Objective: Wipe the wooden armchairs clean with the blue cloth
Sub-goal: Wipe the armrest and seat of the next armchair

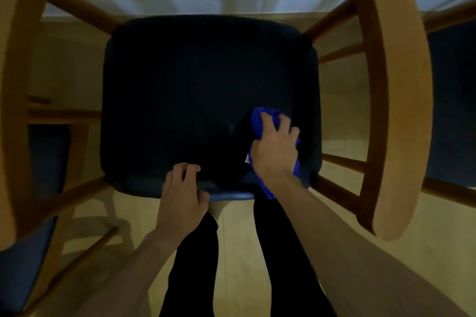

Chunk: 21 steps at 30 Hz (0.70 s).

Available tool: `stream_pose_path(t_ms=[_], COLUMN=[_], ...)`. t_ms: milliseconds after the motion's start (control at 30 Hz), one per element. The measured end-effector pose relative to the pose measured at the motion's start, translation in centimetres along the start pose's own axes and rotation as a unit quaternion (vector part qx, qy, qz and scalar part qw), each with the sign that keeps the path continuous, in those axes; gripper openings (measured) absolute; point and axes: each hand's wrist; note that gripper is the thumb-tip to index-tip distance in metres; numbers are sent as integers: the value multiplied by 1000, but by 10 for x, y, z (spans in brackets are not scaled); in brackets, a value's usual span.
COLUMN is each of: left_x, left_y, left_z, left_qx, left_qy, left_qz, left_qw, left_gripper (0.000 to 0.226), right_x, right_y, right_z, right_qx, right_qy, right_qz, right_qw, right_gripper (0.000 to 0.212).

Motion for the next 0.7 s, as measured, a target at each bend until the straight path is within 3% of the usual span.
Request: stream_pose_path(t_ms=[200,300,367,467,567,700], left_x=[-4,-20,-31,-50,-66,-87], left_y=[6,18,29,50,68,83], left_z=[6,2,-2,-7,-4,3], left_qx=[-26,-65,-83,-77,-56,-40], left_qy=[-20,-72,-74,-119,-144,-171], left_qz=[-67,-98,-71,-63,-59,-13], left_qw=[997,990,991,988,986,984], left_gripper=[46,41,41,40,38,36], right_x=[14,3,-7,-28,-52,-58], right_y=[-45,-44,-34,-11,19,17], right_z=[32,27,13,-12,-30,-25], right_qx=[80,131,109,19,-11,-44], right_qy=[-99,-57,10,88,101,109], right_qz=[-229,-291,-257,-122,-2,58], right_qw=[965,946,960,988,995,991], right_gripper=[64,63,63,60,56,57])
Point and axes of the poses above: each hand's wrist, its own y-axis towards the middle knuckle, its own z-axis out of the palm, x = y × z, and after that the axes turned 5 degrees about -y, right-handed
